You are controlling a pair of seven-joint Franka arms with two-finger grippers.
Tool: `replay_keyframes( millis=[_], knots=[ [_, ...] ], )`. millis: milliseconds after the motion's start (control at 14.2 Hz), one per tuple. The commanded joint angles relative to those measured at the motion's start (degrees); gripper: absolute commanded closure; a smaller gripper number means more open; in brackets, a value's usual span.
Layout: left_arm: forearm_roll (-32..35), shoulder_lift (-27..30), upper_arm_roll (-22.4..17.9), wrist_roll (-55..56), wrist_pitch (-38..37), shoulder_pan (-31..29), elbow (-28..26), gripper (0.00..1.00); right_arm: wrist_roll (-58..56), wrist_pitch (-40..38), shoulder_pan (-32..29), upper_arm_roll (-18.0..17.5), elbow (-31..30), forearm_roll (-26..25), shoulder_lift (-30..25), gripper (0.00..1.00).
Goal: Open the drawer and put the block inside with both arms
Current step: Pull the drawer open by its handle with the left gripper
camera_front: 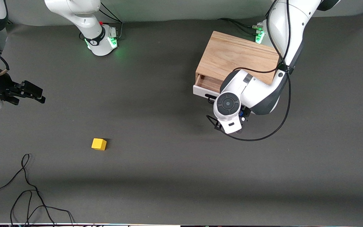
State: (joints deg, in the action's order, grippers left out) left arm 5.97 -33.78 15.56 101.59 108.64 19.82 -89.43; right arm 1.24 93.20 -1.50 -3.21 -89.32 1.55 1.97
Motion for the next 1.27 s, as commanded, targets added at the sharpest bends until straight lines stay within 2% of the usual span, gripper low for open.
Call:
replay_keyframes(
  millis=[0, 424, 1201],
  knots=[
    [1.0, -2.5, -0.2, 1.5, -0.2, 0.6, 4.2, 0.00, -0.9, -0.5, 0.0, 0.0, 0.2, -0.1, -0.2, 0.00],
    [1.2, -5.7, -0.2, 1.3, -0.2, 0.8, 8.6, 0.00, -0.9, -0.5, 0.0, 0.0, 0.3, -0.1, -0.2, 0.00],
    [2.9, -7.4, -0.1, 0.6, 0.2, 0.8, 13.0, 0.00, -0.9, -0.5, 0.0, 0.0, 0.3, -0.1, -0.3, 0.00]
  ],
)
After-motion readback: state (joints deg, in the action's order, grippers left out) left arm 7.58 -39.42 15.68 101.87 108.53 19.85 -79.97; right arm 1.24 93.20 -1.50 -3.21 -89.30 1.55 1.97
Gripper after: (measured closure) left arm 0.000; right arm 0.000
